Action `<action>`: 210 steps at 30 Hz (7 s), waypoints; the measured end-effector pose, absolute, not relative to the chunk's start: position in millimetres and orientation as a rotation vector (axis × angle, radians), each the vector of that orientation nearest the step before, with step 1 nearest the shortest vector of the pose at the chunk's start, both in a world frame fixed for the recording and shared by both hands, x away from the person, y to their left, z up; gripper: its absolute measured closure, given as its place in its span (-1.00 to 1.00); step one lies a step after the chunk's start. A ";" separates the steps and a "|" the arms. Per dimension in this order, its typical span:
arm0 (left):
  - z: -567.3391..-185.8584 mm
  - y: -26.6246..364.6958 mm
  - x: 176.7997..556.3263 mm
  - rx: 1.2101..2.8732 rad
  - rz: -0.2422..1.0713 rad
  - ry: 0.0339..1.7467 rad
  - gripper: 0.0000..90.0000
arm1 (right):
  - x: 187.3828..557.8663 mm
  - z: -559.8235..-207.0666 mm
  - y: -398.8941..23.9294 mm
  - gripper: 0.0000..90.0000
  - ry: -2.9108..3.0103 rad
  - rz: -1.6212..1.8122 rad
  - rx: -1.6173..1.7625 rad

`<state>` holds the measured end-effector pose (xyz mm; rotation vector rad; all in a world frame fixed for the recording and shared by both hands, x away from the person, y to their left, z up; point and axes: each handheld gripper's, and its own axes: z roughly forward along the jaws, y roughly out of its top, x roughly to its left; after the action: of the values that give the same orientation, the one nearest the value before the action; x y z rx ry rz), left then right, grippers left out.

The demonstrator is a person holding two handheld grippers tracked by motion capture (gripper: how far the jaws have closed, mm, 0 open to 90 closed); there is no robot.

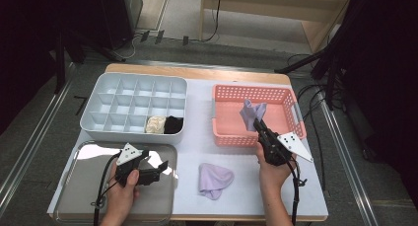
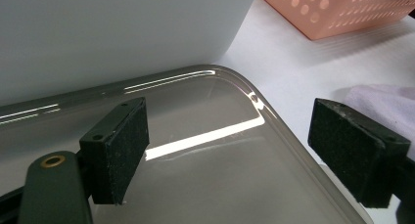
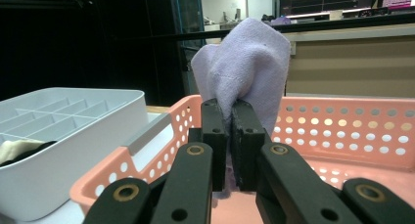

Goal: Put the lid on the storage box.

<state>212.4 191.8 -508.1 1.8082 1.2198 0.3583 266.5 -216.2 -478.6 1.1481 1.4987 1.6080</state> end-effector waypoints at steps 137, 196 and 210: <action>-492.0 135.9 178.9 1.802 0.379 1.088 -0.64 | 128.2 -543.9 -132.8 0.94 2.065 1.332 1.257; -493.3 132.7 176.8 1.815 0.361 1.080 -0.64 | 172.5 -514.5 -191.4 0.88 1.911 1.443 1.376; -494.6 129.6 177.0 1.826 0.361 1.072 -0.64 | 180.9 -507.3 -198.0 0.90 1.798 1.475 1.347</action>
<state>177.0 129.6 -494.6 1.8265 1.0721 0.3614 180.9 -198.0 -507.3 1.3465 1.7980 1.4746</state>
